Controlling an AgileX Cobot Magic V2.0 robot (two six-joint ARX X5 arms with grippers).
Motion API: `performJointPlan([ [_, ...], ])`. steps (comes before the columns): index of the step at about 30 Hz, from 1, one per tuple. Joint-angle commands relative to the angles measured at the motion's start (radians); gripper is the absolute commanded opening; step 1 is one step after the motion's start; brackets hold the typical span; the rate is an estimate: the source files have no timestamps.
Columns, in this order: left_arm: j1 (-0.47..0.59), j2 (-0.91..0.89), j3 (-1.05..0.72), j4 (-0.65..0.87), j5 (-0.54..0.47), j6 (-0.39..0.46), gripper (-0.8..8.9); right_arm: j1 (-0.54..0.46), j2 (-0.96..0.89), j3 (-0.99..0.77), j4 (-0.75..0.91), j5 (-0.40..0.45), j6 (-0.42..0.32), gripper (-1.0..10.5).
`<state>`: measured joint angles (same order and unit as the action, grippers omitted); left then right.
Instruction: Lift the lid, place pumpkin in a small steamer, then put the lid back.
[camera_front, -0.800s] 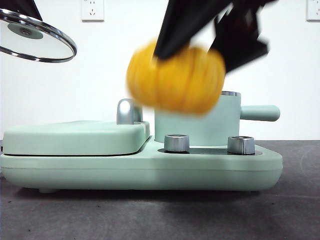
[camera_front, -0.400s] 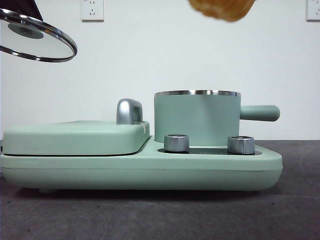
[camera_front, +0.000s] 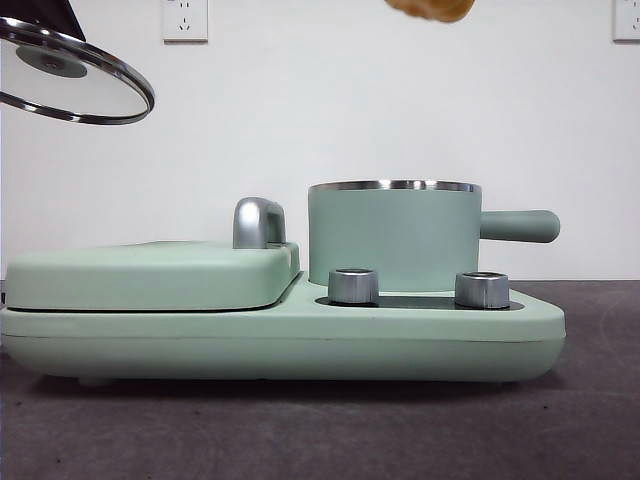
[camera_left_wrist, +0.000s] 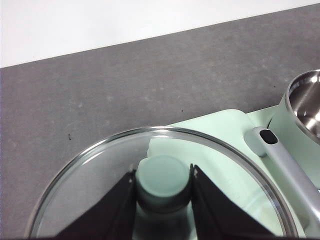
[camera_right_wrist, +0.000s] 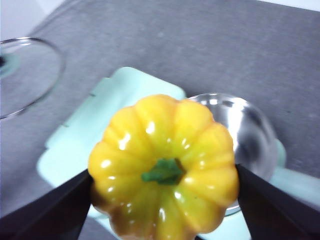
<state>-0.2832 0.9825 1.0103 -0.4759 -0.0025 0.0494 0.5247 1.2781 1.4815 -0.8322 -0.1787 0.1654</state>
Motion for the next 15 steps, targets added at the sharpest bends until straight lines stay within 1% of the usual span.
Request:
performJointPlan([
  [1,-0.001,0.004,0.016,0.027,-0.002,-0.009,0.15,-0.01,0.08,0.061,-0.011,0.005,-0.053,3.5],
  [3,-0.001,0.004,0.016,0.027,-0.001,-0.009,0.15,-0.019,0.134,0.092,-0.011,0.009,-0.081,3.5],
  [9,-0.001,0.004,0.016,0.027,-0.001,-0.009,0.15,-0.03,0.274,0.142,-0.008,0.065,-0.151,3.5],
  [15,-0.001,0.004,0.016,0.027,-0.001,-0.009,0.15,-0.032,0.381,0.146,0.0,0.077,-0.193,3.5],
])
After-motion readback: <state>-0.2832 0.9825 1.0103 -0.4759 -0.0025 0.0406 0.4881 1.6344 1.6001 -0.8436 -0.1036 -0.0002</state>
